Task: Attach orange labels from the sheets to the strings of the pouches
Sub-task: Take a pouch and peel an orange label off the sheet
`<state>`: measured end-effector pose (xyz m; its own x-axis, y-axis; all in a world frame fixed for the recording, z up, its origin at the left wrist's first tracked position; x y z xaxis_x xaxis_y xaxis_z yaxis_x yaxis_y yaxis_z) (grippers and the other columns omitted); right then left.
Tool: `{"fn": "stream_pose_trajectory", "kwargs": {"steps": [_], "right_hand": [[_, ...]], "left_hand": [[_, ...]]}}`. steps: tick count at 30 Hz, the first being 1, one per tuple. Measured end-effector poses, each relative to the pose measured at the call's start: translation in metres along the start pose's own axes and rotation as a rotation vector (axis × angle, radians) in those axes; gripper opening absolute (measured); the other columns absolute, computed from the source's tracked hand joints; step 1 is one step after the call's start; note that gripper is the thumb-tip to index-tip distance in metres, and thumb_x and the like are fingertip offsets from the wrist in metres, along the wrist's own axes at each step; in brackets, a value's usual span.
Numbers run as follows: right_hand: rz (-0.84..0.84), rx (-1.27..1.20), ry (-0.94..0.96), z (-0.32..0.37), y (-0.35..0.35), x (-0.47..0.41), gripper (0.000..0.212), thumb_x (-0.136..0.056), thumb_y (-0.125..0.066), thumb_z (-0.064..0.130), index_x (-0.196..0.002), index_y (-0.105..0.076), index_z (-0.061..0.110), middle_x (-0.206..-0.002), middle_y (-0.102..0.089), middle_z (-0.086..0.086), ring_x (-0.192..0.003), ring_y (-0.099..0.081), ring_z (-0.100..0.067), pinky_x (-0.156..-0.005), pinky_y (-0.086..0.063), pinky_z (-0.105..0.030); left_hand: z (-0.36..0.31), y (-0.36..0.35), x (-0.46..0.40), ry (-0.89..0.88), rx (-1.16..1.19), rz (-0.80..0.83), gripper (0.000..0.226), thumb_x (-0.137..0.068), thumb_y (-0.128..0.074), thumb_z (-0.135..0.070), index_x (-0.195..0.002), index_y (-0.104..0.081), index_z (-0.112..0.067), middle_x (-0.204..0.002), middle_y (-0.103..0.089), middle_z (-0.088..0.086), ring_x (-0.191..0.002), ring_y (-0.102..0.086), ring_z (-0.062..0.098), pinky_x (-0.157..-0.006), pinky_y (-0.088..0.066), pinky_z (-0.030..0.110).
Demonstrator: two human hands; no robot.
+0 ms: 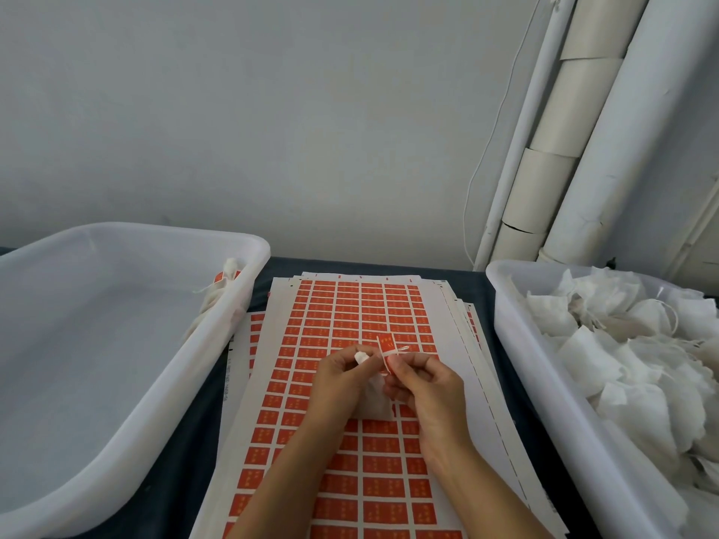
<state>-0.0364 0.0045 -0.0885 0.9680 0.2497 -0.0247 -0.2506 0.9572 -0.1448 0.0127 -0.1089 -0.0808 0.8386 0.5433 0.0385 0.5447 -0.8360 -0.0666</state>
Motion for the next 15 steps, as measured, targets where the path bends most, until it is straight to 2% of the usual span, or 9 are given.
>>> {"fn": "stream_pose_trajectory", "kwargs": {"steps": [12,15], "right_hand": [[0.038,0.096,0.054,0.0058,0.0034,-0.0053,0.013,-0.077,-0.072,0.021,-0.087,-0.068,0.013,-0.071,-0.071,0.006,-0.065,-0.07,-0.011,-0.052,-0.05,-0.013],[0.035,0.096,0.041,0.0048,0.0039,-0.0059,0.013,-0.077,-0.072,0.021,-0.087,-0.068,0.013,-0.072,-0.072,0.005,-0.066,-0.07,-0.011,-0.053,-0.051,-0.014]], "left_hand": [[0.0004,0.0013,-0.0002,0.028,-0.023,0.027,0.015,-0.086,-0.066,-0.028,-0.072,-0.072,-0.024,-0.069,-0.07,-0.01,-0.068,-0.065,0.003,-0.051,-0.044,0.009],[0.0001,0.0012,0.0002,0.033,-0.023,0.031,0.017,-0.085,-0.067,-0.028,-0.07,-0.072,-0.025,-0.067,-0.069,-0.013,-0.066,-0.064,-0.002,-0.047,-0.043,0.006]]}}
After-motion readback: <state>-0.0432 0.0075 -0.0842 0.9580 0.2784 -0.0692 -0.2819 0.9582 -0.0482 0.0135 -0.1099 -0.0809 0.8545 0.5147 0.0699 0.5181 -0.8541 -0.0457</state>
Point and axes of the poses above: each hand's wrist, its own x-axis away from the middle knuckle, its own y-axis out of the back of the hand, z = x × y, the point moved 4 cm from there along -x, towards the middle knuckle
